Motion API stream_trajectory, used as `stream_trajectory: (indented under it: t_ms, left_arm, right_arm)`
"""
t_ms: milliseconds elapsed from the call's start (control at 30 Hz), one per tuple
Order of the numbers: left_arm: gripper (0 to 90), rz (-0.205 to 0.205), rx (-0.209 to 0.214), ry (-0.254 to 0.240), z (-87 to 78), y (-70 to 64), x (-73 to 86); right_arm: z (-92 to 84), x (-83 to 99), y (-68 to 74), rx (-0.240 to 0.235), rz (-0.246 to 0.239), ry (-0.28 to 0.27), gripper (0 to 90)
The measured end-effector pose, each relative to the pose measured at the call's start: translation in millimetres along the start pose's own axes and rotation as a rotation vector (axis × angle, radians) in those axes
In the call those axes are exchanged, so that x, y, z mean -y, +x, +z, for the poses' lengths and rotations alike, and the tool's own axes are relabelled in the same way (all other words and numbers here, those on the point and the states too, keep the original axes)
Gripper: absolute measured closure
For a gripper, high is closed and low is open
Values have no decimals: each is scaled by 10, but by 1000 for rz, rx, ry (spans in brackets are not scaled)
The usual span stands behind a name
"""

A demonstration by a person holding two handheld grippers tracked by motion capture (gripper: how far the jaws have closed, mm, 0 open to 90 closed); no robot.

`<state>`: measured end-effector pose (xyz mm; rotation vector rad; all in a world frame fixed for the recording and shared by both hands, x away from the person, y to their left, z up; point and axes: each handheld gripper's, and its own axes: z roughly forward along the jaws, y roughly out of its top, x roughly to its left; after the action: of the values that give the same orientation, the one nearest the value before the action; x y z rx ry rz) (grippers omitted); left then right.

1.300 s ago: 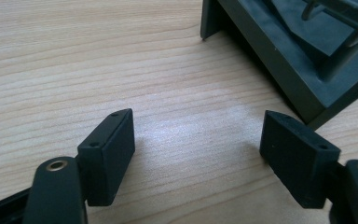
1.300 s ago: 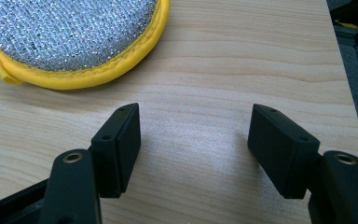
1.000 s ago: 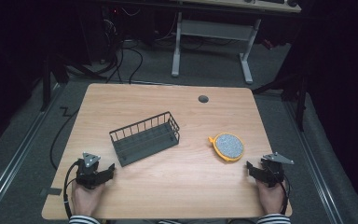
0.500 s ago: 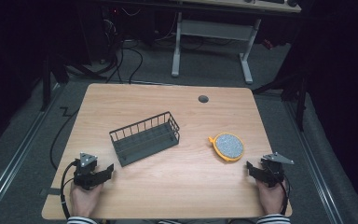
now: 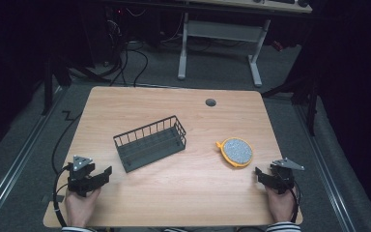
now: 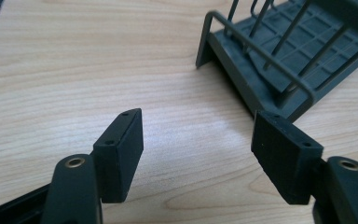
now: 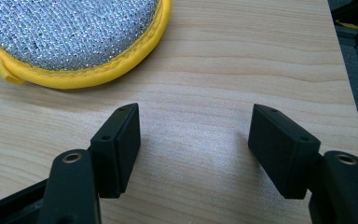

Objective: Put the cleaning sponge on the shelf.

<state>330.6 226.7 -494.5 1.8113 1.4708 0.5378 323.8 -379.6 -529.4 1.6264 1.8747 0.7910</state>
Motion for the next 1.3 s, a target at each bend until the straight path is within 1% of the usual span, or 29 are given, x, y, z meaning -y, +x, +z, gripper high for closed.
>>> stream_trajectory:
  t_ms: [167, 200, 233, 333, 367, 433, 467, 533, 567, 633, 700, 767, 800, 833, 867, 967, 1000, 1067, 1100, 1133, 1167, 1300]
  left_arm:
    - [363, -19, -10, -3, -80, 16, -67]
    - [364, -35, -7, -13, -130, 33, -100]
    - [367, -44, -5, -19, -141, 42, -114]
    - [367, -72, -6, -8, -172, 66, -186]
    - [367, -81, 1, -13, -189, 68, -211]
    - [374, -83, 6, -18, -207, 69, -237]
    - [375, -85, 11, -24, -217, 69, -294]
    - [371, -88, 31, -29, -204, 61, -355]
    - [362, -84, 33, -32, -192, 44, -387]
    - [354, -50, 22, -30, -162, -3, -453]
    - [355, -31, 24, -24, -126, -42, -520]
    - [364, -26, 25, -23, -114, -56, -545]
    - [367, -10, 27, -13, -67, -92, -631]
    - [369, -10, 27, -13, -67, -92, -631]
    - [373, -10, 35, -15, -37, -126, -705]
    - [386, 5, 40, -13, 2, -175, -804]
    - [394, 3, 39, -11, 27, -182, -831]
    - [404, 5, 35, 6, 79, -187, -870]
    - [406, 5, 35, 6, 79, -187, -870]
    - [413, 14, 39, 21, 123, -186, -892]
    - [423, 28, 29, 40, 172, -191, -909]
    - [455, 24, 23, 69, 265, -188, -918]
  right_arm:
    - [0, 1, -3, -2, -1, -3, 343]
    - [0, 1, -5, -2, -1, -2, 341]
    - [-1, 1, -5, -4, 0, -2, 339]
    - [-1, 3, -2, -5, -2, -3, 336]
    - [-2, 2, -3, -5, -2, -1, 336]
    - [-2, 2, -3, -5, -1, -1, 336]
    - [-2, 2, -4, -5, -2, -1, 335]
    - [-2, 2, -4, -5, -2, -2, 331]
    - [0, 3, -1, -8, -1, -1, 324]
    - [1, 2, 1, -14, -6, -1, 322]
    - [1, 2, 0, -16, -7, 0, 321]
    - [1, 2, -4, -19, -7, -1, 321]
    - [0, 1, -5, -21, -4, -1, 321]
    - [0, 1, -5, -21, -4, -1, 321]
    - [-1, 1, -10, -24, -1, -1, 322]
    - [0, 1, -7, -21, -3, -1, 322]
    - [0, 0, -7, -23, -2, 0, 322]
    - [1, 0, -15, -25, -3, -3, 326]
    - [1, 0, -15, -25, -3, -3, 326]
    - [2, 0, -17, -26, -2, -4, 327]
    - [3, 0, -19, -26, -6, -5, 325]
    - [0, 0, -9, -22, -1, -1, 325]
